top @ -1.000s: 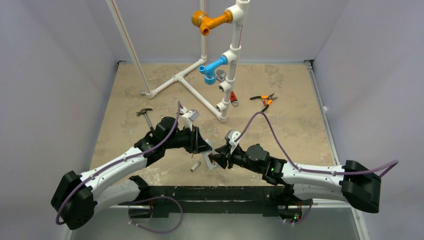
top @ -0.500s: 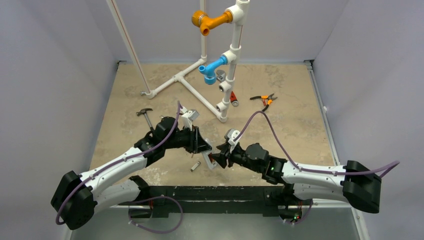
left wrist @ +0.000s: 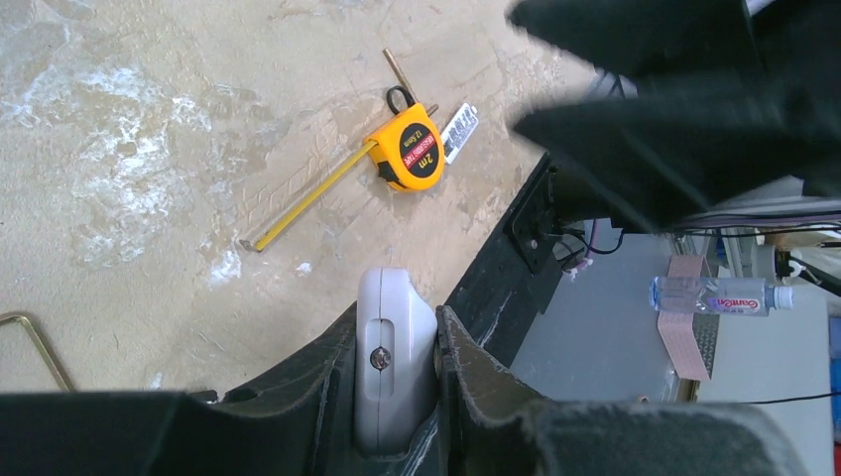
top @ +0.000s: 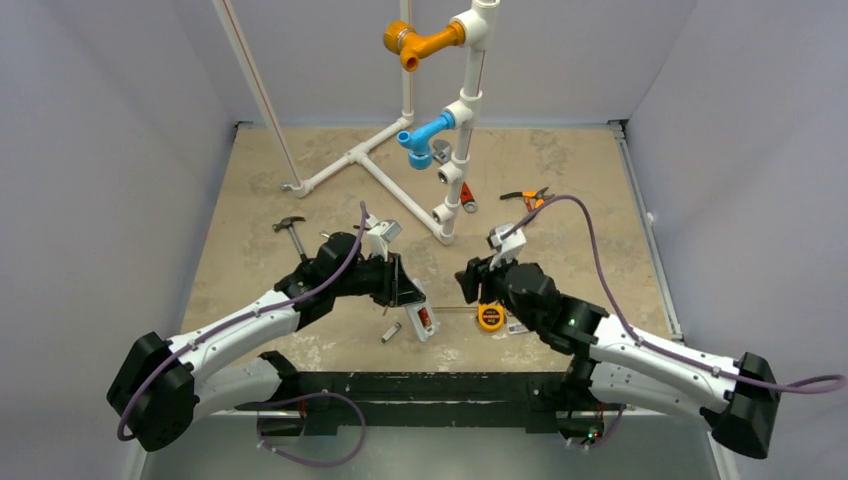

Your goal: Load the batteries into the remote control

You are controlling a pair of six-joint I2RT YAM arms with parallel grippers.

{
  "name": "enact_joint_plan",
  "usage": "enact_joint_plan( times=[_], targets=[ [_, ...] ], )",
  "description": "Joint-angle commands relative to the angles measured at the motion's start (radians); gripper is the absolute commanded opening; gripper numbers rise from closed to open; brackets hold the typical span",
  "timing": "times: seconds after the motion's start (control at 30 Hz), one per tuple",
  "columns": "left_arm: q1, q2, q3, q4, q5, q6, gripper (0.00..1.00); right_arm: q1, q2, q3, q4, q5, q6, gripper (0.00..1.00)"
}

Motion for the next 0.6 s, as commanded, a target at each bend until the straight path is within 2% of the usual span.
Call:
enact_joint_plan(
  times=[0.0, 0.07, 0.3, 0.37, 0.57],
  targets=[
    [-0.003, 0.003, 0.049, 0.062, 0.021, -0.013, 0.0, -0.243, 0.127, 0.126, -0.387, 0.04, 0.215, 0.54],
    [-0.004, -0.001, 0.051, 0.058, 0.024, -0.012, 0.0, -0.364, 0.164, 0.133, -0.376, -0.053, 0.215, 0.53],
    [-0.003, -0.035, 0.047, 0.029, 0.018, 0.0, 0.0, -0.694, 0.353, 0.257, -0.258, -0.197, 0.263, 0.53],
    [-0.003, -0.047, 0.046, 0.024, 0.02, -0.001, 0.0, -0.731, 0.421, 0.308, -0.213, -0.203, 0.28, 0.5],
    [-0.003, -0.098, 0.072, -0.019, 0.028, 0.005, 0.0, -0.744, 0.647, 0.504, -0.179, -0.075, 0.197, 0.47]
  ],
)
